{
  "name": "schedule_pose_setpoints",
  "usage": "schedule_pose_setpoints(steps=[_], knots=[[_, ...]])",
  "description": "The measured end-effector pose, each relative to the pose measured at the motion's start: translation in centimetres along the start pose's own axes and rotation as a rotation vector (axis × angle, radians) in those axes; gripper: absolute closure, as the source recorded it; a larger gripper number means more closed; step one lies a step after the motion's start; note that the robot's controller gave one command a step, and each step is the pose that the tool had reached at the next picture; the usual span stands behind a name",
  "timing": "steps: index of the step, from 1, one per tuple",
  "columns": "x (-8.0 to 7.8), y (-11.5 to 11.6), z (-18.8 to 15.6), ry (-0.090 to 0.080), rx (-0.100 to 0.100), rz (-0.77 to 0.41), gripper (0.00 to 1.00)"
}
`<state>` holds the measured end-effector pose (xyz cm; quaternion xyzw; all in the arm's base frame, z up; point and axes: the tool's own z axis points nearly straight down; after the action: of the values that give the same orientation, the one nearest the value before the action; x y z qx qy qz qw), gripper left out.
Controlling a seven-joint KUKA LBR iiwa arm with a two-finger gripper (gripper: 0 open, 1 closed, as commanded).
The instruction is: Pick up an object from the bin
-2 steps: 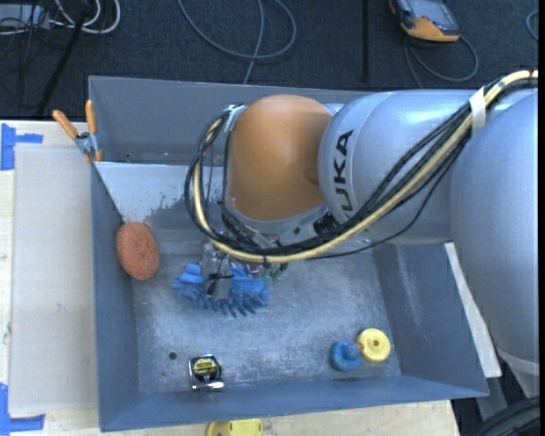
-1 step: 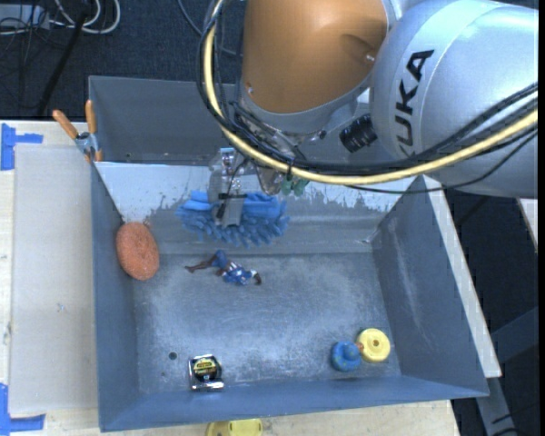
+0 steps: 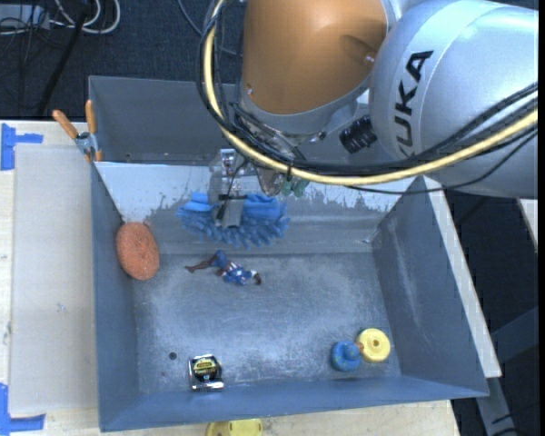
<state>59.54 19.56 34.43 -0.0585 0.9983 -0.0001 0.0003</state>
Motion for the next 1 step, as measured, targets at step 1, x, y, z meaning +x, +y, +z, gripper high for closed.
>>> schedule_pose_setpoints(steps=[1], knots=[[0.83, 0.43, 2.43, -0.006, 0.0, -0.072, 1.0]])
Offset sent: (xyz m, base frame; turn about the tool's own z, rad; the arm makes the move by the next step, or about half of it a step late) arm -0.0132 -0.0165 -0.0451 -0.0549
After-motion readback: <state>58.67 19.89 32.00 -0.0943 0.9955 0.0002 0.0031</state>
